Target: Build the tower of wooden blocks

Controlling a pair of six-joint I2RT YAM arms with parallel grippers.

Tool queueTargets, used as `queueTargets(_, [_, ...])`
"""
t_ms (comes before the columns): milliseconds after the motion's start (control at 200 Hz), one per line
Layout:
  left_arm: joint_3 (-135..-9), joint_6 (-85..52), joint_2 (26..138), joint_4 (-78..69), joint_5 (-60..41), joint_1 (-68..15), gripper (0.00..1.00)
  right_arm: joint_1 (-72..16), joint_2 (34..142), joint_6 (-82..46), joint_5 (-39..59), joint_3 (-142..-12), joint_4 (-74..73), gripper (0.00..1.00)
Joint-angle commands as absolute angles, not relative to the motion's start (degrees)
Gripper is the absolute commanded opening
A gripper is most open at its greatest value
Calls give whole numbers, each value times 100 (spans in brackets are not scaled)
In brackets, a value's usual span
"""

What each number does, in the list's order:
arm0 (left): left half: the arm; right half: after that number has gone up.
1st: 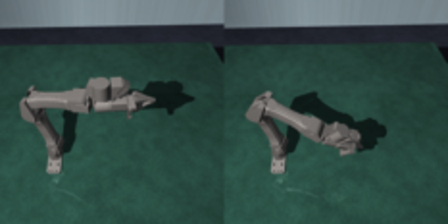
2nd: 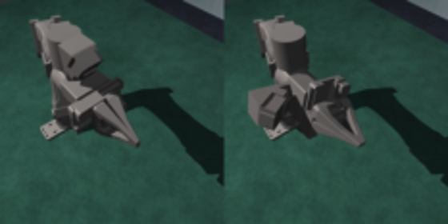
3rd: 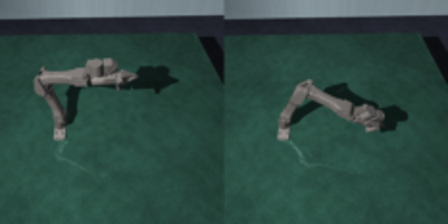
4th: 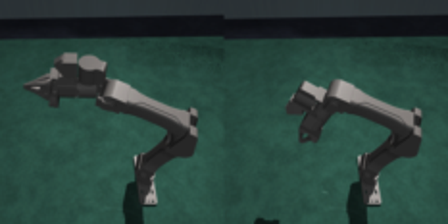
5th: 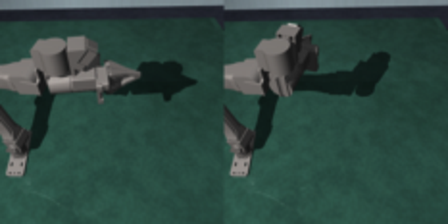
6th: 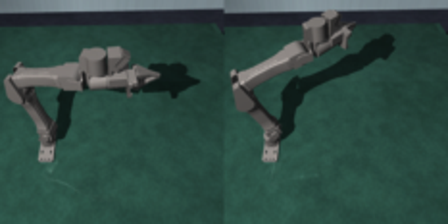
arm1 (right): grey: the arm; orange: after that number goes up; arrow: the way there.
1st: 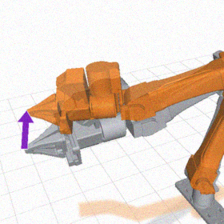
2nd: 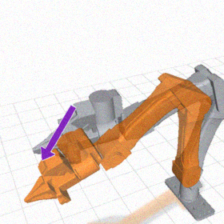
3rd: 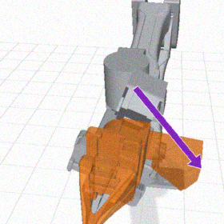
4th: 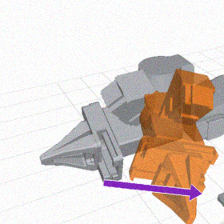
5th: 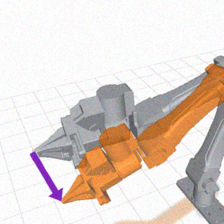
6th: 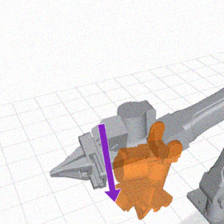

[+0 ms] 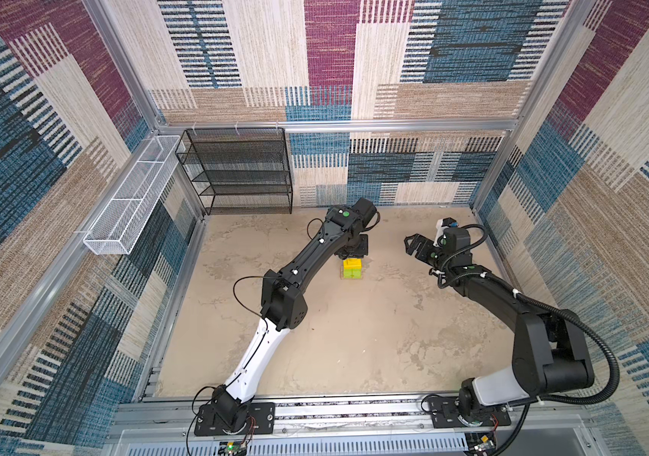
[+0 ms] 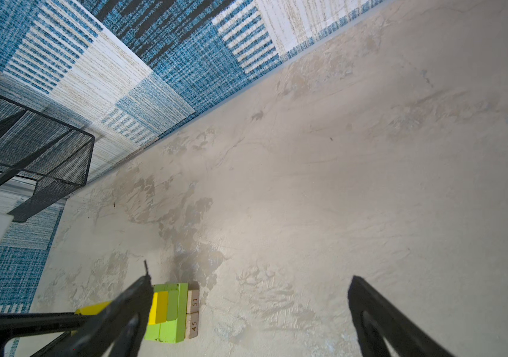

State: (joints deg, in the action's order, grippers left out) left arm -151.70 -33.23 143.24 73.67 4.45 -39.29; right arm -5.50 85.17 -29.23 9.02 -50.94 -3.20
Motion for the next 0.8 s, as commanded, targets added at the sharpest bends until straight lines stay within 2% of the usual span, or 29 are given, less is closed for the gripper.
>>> queueTargets(0, [-15205,-3414,14344,7321,528,-3920,13,-536,8551,-2918,977,-5128,-494,99])
queueTargets(796, [-15179,-3368,14405,7251,572,-3920,18,-483,8703,-2953,1123,-5177,-547,99])
